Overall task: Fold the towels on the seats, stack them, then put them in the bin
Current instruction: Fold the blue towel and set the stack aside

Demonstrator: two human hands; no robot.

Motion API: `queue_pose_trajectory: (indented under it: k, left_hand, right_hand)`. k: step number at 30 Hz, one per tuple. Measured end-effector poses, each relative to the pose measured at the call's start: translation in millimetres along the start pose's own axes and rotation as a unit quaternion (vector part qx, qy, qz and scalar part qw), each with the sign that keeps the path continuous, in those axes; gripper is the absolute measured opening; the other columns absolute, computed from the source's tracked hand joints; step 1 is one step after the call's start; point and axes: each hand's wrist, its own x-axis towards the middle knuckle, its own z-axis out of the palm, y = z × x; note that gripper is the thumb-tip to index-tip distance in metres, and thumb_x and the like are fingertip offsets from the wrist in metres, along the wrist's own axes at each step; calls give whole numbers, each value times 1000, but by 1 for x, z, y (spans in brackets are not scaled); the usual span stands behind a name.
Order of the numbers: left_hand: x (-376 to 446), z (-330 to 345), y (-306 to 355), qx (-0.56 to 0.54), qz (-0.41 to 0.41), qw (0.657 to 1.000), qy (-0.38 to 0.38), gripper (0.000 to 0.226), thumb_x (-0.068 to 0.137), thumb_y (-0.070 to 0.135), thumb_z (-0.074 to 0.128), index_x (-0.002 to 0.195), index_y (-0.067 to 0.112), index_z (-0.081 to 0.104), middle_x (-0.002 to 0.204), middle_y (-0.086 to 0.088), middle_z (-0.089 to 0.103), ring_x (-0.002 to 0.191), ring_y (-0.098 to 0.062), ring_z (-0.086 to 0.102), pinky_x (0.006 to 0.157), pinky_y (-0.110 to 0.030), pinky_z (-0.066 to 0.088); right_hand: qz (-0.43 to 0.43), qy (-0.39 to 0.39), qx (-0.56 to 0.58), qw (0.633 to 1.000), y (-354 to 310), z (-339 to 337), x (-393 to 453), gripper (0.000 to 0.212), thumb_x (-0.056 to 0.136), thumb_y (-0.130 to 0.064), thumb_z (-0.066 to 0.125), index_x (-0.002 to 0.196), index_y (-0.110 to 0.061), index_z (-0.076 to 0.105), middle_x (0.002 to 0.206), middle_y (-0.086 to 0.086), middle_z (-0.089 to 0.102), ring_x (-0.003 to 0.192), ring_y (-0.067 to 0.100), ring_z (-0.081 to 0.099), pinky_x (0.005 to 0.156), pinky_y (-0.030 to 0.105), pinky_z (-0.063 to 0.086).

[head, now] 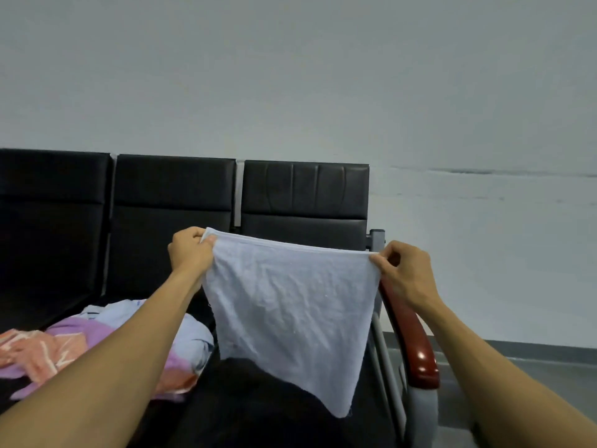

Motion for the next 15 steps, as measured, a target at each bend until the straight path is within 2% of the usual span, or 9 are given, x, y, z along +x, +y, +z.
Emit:
queue_pose_trajectory:
  k: [2,4,6,8,9,12,15]
  left_hand:
    - [2,-9,10,4,15,1000,-2,12,97,11,61,91,7,72,88,-6,68,80,-18,60,64,-28,44]
    - [1,-15,17,3,23,1000,-4,12,96,12,62,91,7,72,88,-7,69,79,-17,61,62,-27,44]
    - [-1,-20,21,2,31,1000,-3,13,96,12,62,90,8,73,88,-7,70,81,-19,63,67,-32,50]
    - [-3,-23,22,0,43,999,-2,14,96,13,63,88,7,73,86,-8,71,83,-23,65,74,-37,55]
    - [-4,-24,22,-5,52,999,2,14,97,13,63,88,7,72,85,-8,71,82,-24,65,74,-38,56]
    - [-7,-28,21,-12,65,998,18,16,99,14,61,88,7,69,84,-10,68,77,-21,62,65,-31,50]
    - [-11,-28,17,8,79,997,-13,17,101,14,57,88,5,65,81,-10,65,71,-19,56,57,-28,45]
  right_hand:
    - [11,25,31,999,-6,-8,0,18,84,-13,77,72,-15,64,69,-2,67,64,11,61,58,13,45]
    - [14,42,45,998,-11,-14,1,14,84,-9,77,79,-14,65,73,-1,67,69,15,63,64,22,50]
    - [-2,32,16,999,-17,-19,3,7,85,-9,75,89,-14,71,75,-1,67,72,16,64,72,29,53]
    - [-13,52,-1,999,-24,-20,5,2,89,-12,72,88,-12,74,74,-5,67,70,10,63,73,24,52]
    - [-14,78,5,997,-28,-21,5,7,91,-13,70,84,-12,73,73,-7,66,69,7,61,70,21,49]
    - [-9,79,9,997,-35,-17,3,13,94,-13,66,81,-12,68,74,-5,65,69,8,57,65,17,42]
    - [18,87,40,995,-31,-17,-1,15,98,-13,60,84,-6,64,75,-3,63,70,14,55,61,10,39]
